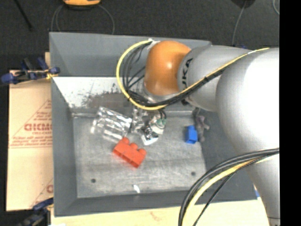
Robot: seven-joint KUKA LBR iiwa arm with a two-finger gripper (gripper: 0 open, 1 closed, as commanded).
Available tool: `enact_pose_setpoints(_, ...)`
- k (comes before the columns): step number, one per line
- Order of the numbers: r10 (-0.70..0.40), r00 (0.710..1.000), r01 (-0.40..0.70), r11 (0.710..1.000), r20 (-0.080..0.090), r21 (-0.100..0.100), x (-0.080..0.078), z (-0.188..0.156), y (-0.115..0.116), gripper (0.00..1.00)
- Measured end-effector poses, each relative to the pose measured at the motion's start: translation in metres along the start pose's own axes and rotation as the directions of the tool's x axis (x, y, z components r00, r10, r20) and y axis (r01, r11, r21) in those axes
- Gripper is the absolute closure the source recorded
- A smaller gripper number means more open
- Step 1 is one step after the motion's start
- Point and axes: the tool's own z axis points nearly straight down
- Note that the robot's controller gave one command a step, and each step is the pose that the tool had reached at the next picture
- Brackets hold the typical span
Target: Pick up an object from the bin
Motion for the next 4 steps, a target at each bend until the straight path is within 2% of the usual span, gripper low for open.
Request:
enact_pose_setpoints(1,0.000,1.000,0.000,1.000,-0.006,-0.002,0.002,0.003,0.001,0.00)
enact_pose_setpoints(2,-0.250,0.968,0.250,0.968,-0.008,0.001,-0.007,0.003,0.043,0.00)
enact_pose_setpoints(3,-0.247,0.969,0.247,0.969,0.000,-0.002,-0.008,0.000,0.044,1.00)
enact_pose_setpoints(4,-0.246,0.969,0.246,0.969,-0.006,-0.005,-0.006,0.003,0.046,0.00)
